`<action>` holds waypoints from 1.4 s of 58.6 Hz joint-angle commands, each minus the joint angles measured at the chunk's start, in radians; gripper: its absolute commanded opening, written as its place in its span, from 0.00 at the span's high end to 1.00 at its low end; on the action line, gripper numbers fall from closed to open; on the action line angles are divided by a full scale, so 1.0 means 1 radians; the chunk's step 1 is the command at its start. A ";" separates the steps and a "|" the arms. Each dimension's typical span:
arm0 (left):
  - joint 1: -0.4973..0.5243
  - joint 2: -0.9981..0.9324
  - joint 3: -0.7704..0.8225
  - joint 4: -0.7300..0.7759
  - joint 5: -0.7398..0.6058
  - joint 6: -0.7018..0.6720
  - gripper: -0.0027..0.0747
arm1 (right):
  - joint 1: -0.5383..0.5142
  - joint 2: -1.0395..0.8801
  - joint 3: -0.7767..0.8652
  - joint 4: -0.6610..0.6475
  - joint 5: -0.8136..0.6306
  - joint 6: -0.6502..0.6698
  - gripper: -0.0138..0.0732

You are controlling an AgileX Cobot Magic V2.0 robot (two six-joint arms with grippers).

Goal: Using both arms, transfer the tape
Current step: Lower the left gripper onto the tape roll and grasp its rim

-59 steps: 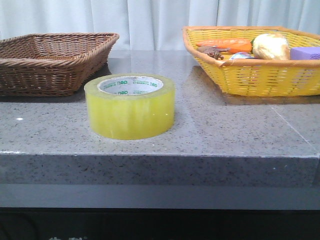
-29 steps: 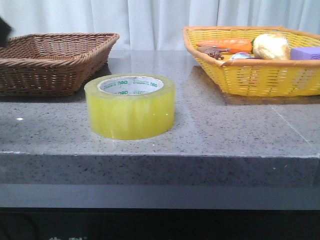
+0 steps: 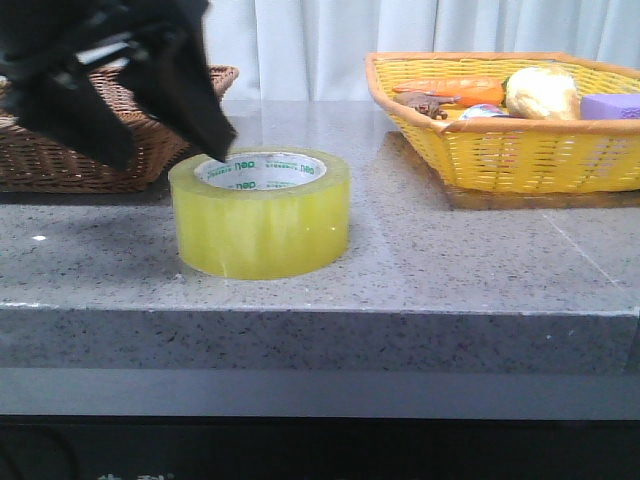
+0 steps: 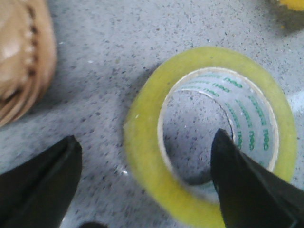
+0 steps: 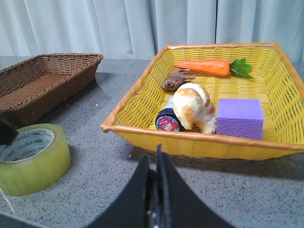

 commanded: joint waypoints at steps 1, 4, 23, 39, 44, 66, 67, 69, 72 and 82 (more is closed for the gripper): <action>-0.023 0.025 -0.066 -0.023 -0.049 -0.011 0.26 | -0.005 0.008 -0.027 -0.013 -0.074 -0.005 0.95; -0.028 0.050 -0.082 -0.025 -0.049 -0.011 0.26 | -0.005 0.008 -0.027 -0.013 -0.074 -0.005 0.95; -0.041 0.095 -0.142 -0.029 -0.032 -0.011 0.56 | -0.005 0.008 -0.027 -0.013 -0.074 -0.005 0.95; -0.041 0.095 -0.151 -0.029 -0.015 -0.011 0.77 | -0.005 0.008 -0.027 -0.013 -0.074 -0.005 0.95; -0.041 0.095 -0.151 -0.027 -0.008 -0.011 0.77 | -0.005 0.008 -0.027 -0.013 -0.074 -0.005 0.95; -0.041 0.095 -0.151 -0.010 -0.002 -0.011 0.89 | -0.005 0.008 -0.027 -0.013 -0.074 -0.005 0.95; -0.041 0.095 -0.151 -0.010 -0.002 -0.011 0.89 | -0.005 0.008 -0.027 -0.013 -0.074 -0.005 0.95; -0.041 0.095 -0.151 -0.010 -0.002 -0.011 0.89 | -0.005 0.008 -0.027 -0.013 -0.074 -0.005 0.95; -0.041 0.093 -0.151 -0.009 -0.006 -0.011 0.89 | -0.005 0.008 -0.027 -0.013 -0.074 -0.005 0.95; -0.041 0.079 -0.175 -0.006 -0.016 -0.011 0.89 | -0.005 0.008 -0.027 -0.013 -0.074 -0.005 0.95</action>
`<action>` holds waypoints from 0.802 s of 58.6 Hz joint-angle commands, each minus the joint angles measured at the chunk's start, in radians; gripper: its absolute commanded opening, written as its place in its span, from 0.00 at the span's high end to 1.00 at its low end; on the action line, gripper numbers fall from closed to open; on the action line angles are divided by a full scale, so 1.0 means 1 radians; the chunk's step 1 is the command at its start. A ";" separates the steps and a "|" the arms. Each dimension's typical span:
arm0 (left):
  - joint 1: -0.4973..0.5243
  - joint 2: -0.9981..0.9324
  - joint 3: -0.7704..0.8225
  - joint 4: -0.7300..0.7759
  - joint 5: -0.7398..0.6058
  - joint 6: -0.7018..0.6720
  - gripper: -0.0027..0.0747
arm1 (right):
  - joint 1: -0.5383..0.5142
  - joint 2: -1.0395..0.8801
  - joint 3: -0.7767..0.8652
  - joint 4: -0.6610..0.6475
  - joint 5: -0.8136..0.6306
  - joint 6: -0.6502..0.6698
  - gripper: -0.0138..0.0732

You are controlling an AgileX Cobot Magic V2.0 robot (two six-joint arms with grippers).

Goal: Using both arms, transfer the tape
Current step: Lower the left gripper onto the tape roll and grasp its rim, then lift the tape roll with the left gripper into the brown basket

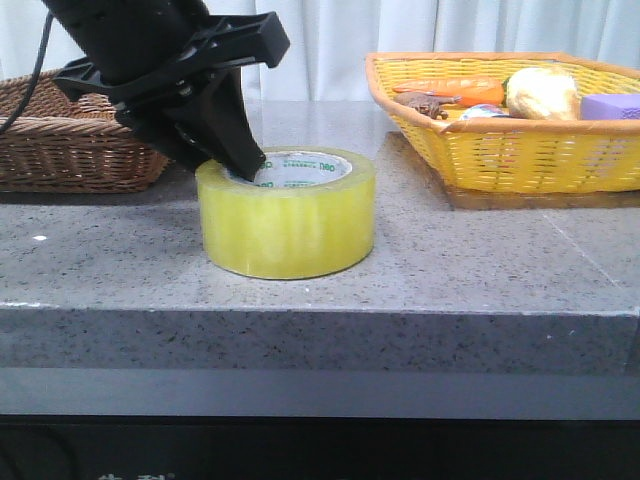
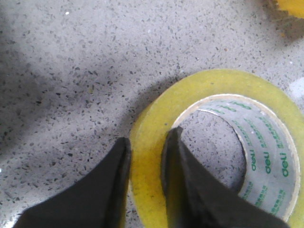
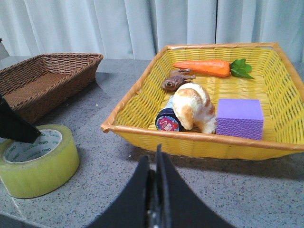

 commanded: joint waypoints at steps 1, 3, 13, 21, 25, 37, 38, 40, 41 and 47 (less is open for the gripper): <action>-0.007 -0.056 -0.052 -0.017 -0.045 -0.011 0.89 | -0.005 0.008 -0.027 -0.013 -0.074 -0.005 0.95; -0.007 -0.061 -0.058 -0.017 -0.045 -0.011 0.89 | -0.005 0.008 -0.027 -0.013 -0.074 -0.005 0.95; -0.007 -0.068 -0.073 -0.012 -0.049 -0.011 0.94 | -0.005 0.008 -0.027 -0.013 -0.074 -0.005 0.95; -0.007 -0.079 -0.094 -0.012 -0.049 -0.011 0.95 | -0.005 0.008 -0.027 -0.013 -0.074 -0.005 0.95; -0.007 -0.093 -0.115 -0.012 -0.049 -0.011 0.95 | -0.005 0.008 -0.027 -0.013 -0.074 -0.005 0.95; 0.037 -0.127 -0.225 0.035 -0.047 -0.011 0.95 | -0.005 0.008 -0.027 -0.013 -0.074 -0.005 0.95; 0.050 -0.127 -0.240 0.035 -0.047 -0.011 0.95 | -0.005 0.006 -0.027 -0.013 -0.074 -0.005 0.95; 0.082 -0.127 -0.274 0.035 -0.047 -0.011 0.95 | -0.005 0.006 -0.027 -0.013 -0.074 -0.005 0.95; 0.094 -0.127 -0.283 0.037 -0.047 -0.011 0.95 | -0.005 0.006 -0.027 -0.013 -0.074 -0.005 0.95; 0.200 -0.125 -0.329 0.042 -0.052 -0.011 0.95 | -0.005 0.006 -0.027 -0.013 -0.074 -0.005 0.95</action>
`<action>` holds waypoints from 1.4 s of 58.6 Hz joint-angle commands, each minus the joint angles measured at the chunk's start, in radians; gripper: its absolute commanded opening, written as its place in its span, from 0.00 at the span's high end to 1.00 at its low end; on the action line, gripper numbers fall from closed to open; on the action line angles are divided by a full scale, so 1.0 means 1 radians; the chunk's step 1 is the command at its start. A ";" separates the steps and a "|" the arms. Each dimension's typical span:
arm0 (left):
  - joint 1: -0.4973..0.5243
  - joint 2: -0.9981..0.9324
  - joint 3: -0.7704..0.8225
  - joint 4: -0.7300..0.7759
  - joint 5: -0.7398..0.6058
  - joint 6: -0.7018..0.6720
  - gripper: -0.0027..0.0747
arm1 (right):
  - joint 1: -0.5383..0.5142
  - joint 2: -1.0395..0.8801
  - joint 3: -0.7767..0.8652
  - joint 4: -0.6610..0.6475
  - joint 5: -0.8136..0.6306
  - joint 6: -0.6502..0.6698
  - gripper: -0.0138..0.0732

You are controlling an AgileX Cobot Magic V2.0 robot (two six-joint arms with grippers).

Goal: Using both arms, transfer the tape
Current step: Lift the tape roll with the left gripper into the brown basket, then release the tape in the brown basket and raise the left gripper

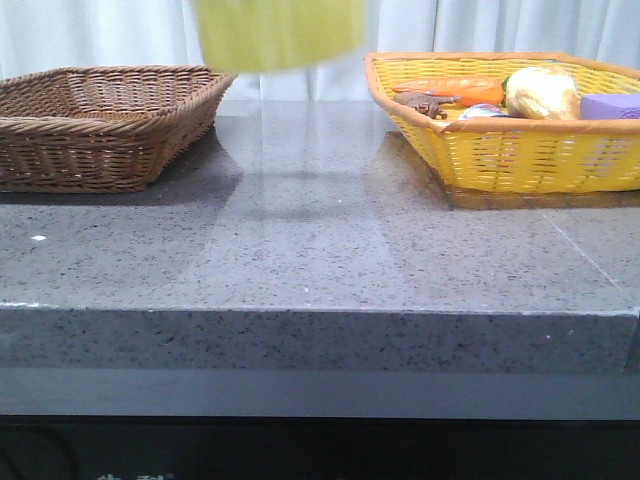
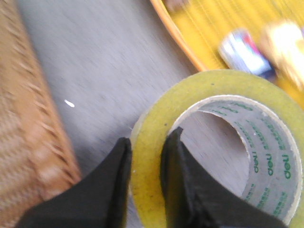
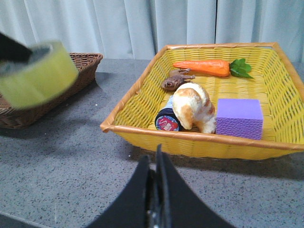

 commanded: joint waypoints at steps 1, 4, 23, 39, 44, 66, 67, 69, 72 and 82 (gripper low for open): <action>0.087 -0.051 -0.072 -0.003 -0.081 -0.011 0.95 | -0.005 0.006 -0.027 -0.013 -0.074 -0.005 0.95; 0.141 -0.051 -0.080 -0.003 -0.087 -0.011 0.95 | -0.005 0.006 -0.027 -0.013 -0.074 -0.005 0.95; 0.371 0.070 -0.080 0.004 -0.080 -0.011 0.95 | -0.005 0.006 -0.027 -0.013 -0.074 -0.005 0.95; 0.395 0.188 -0.080 0.004 -0.080 -0.011 0.95 | -0.005 0.006 -0.027 -0.013 -0.074 -0.005 0.95; 0.395 0.202 -0.080 0.004 -0.082 -0.011 0.94 | -0.005 0.006 -0.027 -0.013 -0.074 -0.005 0.95; 0.395 0.149 -0.080 0.006 -0.092 -0.011 0.44 | -0.005 0.006 -0.027 -0.013 -0.076 -0.005 0.95; 0.395 0.143 -0.080 0.006 -0.095 -0.011 0.45 | -0.005 0.006 -0.027 -0.013 -0.076 -0.005 0.95; 0.395 0.125 -0.080 0.006 -0.102 -0.006 0.48 | -0.005 0.006 -0.027 -0.013 -0.076 -0.005 0.95; 0.392 0.097 -0.080 0.006 -0.102 0.007 0.54 | -0.005 0.006 -0.027 -0.013 -0.076 -0.005 0.95; 0.382 -0.025 -0.021 0.008 -0.115 0.067 0.78 | -0.005 0.006 -0.027 -0.013 -0.077 -0.005 0.95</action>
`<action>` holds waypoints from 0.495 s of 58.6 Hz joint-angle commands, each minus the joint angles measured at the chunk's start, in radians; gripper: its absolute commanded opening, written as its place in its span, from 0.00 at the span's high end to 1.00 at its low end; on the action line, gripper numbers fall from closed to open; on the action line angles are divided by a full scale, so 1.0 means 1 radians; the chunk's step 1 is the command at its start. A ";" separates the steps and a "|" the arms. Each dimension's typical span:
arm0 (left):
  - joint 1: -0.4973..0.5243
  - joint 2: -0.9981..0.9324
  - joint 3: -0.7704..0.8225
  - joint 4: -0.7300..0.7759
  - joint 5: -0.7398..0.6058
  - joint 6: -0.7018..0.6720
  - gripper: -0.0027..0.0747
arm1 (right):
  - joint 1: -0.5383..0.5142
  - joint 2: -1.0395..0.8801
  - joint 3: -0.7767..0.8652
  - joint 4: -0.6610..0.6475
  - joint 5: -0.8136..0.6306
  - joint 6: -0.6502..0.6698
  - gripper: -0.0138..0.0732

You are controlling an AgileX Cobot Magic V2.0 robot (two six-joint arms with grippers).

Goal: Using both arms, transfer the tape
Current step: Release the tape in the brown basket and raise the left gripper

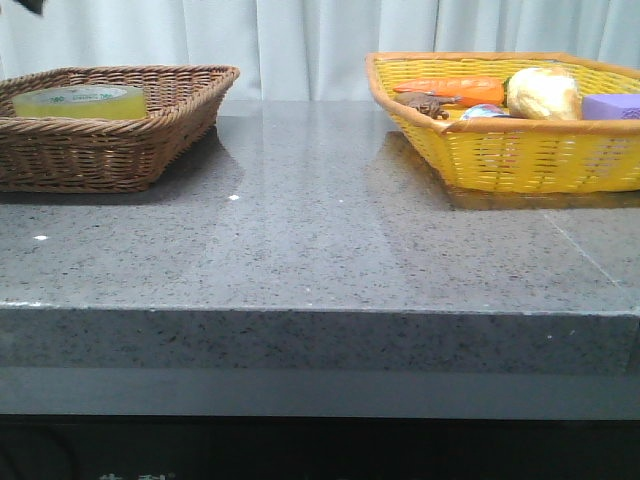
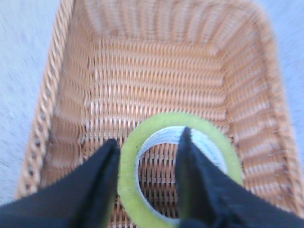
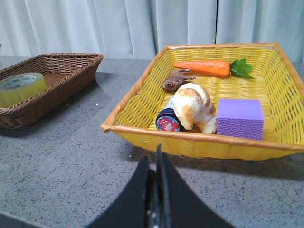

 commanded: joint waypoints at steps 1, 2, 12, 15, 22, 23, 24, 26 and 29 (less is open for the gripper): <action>-0.011 -0.117 0.015 -0.016 -0.071 0.035 0.81 | -0.005 0.006 -0.027 -0.013 -0.077 -0.005 0.95; -0.013 -0.129 0.025 -0.016 -0.077 0.040 0.83 | -0.005 0.006 -0.027 -0.013 -0.077 -0.005 0.95; -0.017 -0.292 0.185 -0.016 -0.152 0.059 0.99 | -0.005 0.006 -0.027 -0.013 -0.078 -0.005 0.95; -0.017 -0.352 0.240 -0.016 -0.186 0.059 0.99 | -0.005 0.006 -0.027 -0.013 -0.078 -0.005 0.95; -0.017 -0.503 0.420 -0.016 -0.270 0.059 0.99 | -0.005 0.006 -0.027 -0.013 -0.079 -0.005 0.95; -0.017 -0.528 0.449 -0.016 -0.283 0.059 0.99 | -0.005 0.006 -0.027 -0.013 -0.081 -0.005 0.95; -0.017 -0.544 0.468 -0.016 -0.292 0.059 0.99 | -0.005 0.006 -0.027 -0.013 -0.082 -0.005 0.95; -0.017 -0.587 0.516 -0.016 -0.313 0.059 0.99 | -0.005 0.006 -0.027 -0.013 -0.083 -0.005 0.95; -0.017 -0.657 0.592 -0.016 -0.347 0.059 0.99 | -0.005 0.006 -0.027 -0.013 -0.083 -0.005 0.95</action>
